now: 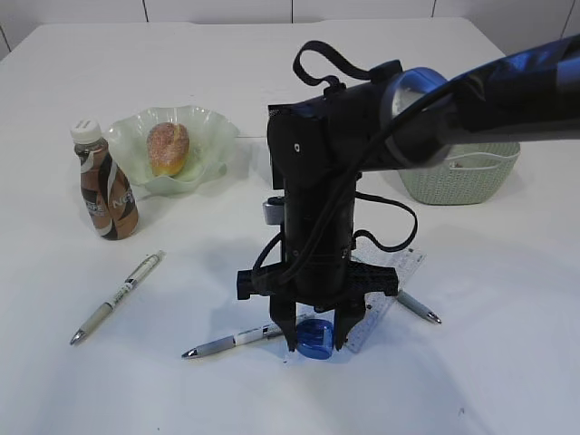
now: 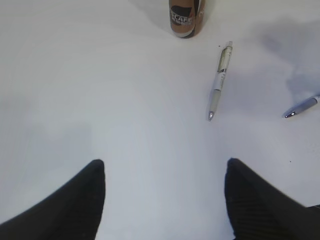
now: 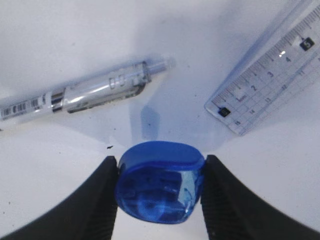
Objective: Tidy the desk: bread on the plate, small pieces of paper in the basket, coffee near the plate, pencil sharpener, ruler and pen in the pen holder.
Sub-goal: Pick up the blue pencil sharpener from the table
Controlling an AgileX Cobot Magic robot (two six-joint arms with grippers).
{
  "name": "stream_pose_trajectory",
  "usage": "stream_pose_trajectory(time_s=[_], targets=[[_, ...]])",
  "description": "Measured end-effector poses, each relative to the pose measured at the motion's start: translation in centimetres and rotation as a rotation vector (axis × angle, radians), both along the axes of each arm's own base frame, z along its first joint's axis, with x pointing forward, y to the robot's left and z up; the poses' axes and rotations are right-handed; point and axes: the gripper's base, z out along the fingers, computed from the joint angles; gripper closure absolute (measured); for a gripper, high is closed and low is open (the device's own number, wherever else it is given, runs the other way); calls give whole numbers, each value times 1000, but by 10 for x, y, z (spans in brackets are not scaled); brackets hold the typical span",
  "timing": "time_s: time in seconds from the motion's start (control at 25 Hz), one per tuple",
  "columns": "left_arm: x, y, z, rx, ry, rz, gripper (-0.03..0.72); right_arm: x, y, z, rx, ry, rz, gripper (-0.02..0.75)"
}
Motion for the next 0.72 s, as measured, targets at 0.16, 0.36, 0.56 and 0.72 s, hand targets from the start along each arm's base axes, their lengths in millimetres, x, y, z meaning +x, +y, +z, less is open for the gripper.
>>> stream_pose_trajectory(time_s=[0.16,0.36,0.56,0.72], targets=[[0,0,0,0,0,0,162,1,1,5,-5,3,12,354],[0,0,0,0,0,0,162,16,7,29,7,-84,67,354],[0,0,0,0,0,0,162,32,11,54,11,-202,99,354],[0,0,0,0,0,0,162,46,10,76,-27,-327,133,354]])
